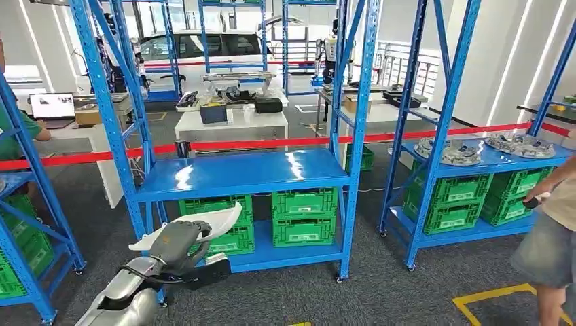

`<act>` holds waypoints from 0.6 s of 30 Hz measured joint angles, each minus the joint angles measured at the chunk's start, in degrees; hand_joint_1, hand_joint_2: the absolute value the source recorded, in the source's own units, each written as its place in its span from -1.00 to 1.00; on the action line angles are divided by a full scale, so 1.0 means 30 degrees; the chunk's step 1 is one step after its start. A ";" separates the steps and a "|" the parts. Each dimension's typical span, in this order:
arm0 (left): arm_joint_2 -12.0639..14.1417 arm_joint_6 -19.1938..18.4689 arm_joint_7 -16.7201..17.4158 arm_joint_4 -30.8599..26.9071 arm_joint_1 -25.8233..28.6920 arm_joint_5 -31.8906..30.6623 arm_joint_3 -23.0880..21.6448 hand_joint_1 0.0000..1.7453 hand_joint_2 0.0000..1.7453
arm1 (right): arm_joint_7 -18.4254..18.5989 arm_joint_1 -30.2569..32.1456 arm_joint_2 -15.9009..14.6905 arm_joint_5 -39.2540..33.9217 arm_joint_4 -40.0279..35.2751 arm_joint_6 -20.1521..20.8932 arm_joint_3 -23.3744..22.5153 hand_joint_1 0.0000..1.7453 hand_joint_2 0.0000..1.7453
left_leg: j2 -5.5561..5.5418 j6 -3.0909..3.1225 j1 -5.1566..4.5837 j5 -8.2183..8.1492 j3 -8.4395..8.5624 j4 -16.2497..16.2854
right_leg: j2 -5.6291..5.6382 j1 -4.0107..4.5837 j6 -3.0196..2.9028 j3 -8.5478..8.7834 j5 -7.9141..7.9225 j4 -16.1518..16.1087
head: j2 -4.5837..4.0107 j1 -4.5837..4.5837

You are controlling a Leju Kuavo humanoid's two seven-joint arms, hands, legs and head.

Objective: Take the parts from the cabinet and place them on the table.

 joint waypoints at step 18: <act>0.0248 -0.0007 0.0058 -0.0029 -0.0015 -0.0015 0.0000 1.00 1.00 | 0.0080 -0.0044 0.0073 0.0007 0.0022 -0.0022 -0.0007 -1.00 -1.00 | -0.0111 0.0074 -0.0397 -0.2247 0.2240 0.0572 | 0.0002 0.0509 -0.1108 0.0107 0.1548 -0.3884 | 0.0000 -0.0044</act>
